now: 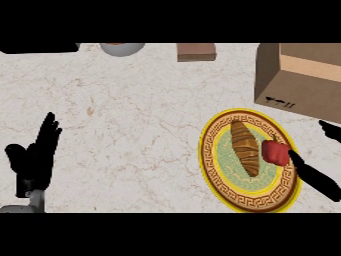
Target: Pick the croissant from the plate and place it in the cardboard box
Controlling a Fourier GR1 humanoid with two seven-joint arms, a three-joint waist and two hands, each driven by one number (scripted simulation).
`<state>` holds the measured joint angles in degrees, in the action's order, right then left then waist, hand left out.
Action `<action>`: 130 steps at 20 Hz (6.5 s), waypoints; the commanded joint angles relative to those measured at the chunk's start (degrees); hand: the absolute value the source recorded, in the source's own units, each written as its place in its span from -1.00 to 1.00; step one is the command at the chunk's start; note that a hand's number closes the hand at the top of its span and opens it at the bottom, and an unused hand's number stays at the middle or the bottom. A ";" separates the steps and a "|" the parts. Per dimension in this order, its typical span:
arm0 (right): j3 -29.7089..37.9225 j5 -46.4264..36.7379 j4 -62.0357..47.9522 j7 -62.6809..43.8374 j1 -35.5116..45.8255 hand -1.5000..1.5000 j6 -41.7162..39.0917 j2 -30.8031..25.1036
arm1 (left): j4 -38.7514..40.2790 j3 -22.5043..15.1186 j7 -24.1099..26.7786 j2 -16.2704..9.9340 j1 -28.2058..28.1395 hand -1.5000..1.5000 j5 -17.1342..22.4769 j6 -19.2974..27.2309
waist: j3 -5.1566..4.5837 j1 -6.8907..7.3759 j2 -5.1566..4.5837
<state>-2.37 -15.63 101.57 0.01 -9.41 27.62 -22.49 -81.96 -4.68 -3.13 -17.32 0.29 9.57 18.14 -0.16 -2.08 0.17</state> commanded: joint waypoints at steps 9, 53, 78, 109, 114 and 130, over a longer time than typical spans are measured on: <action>0.44 -6.89 26.00 -34.92 -8.00 -1.00 -17.76 -12.03 | 7.24 0.14 4.24 2.71 4.09 0.00 -2.11 -1.02 | 0.04 1.51 -0.18; -14.88 -15.24 3.02 -75.48 28.08 -1.00 -40.67 6.40 | 8.67 2.38 2.19 6.75 7.69 0.00 -6.16 -2.19 | 0.11 2.13 -0.22; -9.70 -21.77 -11.92 -60.58 25.73 -1.00 -42.23 10.10 | 4.86 4.39 0.71 7.65 4.72 0.00 -7.36 -4.13 | 0.16 2.24 -0.16; -19.67 -30.10 0.18 -16.15 10.41 1.00 -46.18 -7.45 | 8.10 7.50 1.65 8.89 5.47 0.00 -10.04 -5.29 | 0.17 1.20 -0.05; -14.99 -29.65 12.00 -14.40 6.74 1.00 -47.02 -11.78 | 2.84 8.48 -1.31 7.03 4.35 0.00 -8.58 -7.20 | 0.16 1.55 0.01; 15.92 -4.84 37.12 -23.21 8.70 1.00 -57.78 -13.52 | 5.92 8.44 3.54 7.73 2.66 0.00 -9.57 -8.33 | 0.08 1.63 -0.03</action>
<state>6.19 -29.59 133.34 -18.23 -4.06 -25.92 -36.18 -76.88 3.51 -1.63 -9.03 3.37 -0.01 11.01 -0.05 -0.82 0.22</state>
